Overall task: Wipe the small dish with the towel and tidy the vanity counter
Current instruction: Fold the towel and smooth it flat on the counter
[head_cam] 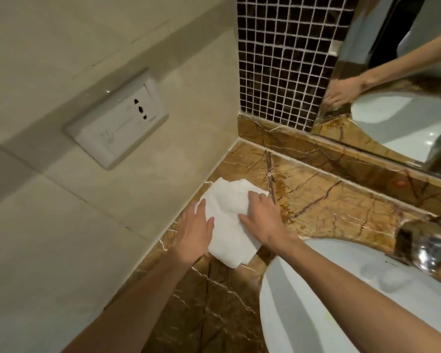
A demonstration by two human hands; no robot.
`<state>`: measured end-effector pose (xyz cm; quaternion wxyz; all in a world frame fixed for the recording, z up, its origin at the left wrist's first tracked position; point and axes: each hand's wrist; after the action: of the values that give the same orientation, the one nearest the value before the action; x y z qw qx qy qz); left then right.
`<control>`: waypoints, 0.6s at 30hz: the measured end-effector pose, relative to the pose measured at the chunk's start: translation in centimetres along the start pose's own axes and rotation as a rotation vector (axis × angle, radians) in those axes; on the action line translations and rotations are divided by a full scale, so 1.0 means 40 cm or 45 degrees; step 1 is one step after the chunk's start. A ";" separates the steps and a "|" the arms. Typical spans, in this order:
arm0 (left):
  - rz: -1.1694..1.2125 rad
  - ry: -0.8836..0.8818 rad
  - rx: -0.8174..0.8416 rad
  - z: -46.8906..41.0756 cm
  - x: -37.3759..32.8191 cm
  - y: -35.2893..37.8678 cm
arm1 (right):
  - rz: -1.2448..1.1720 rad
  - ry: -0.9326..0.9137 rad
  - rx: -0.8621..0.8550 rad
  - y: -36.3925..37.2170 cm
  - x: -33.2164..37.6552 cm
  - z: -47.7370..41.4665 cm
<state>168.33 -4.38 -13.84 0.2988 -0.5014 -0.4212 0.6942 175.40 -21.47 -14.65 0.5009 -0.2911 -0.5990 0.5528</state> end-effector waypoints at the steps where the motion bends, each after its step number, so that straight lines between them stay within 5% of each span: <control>1: 0.023 -0.029 -0.007 -0.018 0.007 0.001 | -0.031 0.014 -0.008 0.005 0.002 -0.012; 9: 0.429 -0.123 -0.044 -0.097 0.037 0.037 | -0.419 0.130 0.235 -0.037 0.030 -0.088; 13: 0.361 0.137 -0.347 -0.077 0.027 0.047 | -0.645 0.111 0.287 -0.065 0.053 -0.119; 18: 0.319 0.323 -0.003 -0.149 0.006 -0.007 | -0.622 -0.057 0.296 -0.074 0.076 -0.116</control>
<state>173.90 -2.34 -14.56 0.2601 -0.6339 -0.3149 0.6568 179.30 -17.64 -11.51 0.6362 -0.0662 -0.5948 0.4869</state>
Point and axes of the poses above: each hand's wrist, its own z-axis away from the middle knuckle, its own y-axis out of the palm, x = y × z, and after that the axes turned 11 degrees about z, right-handed
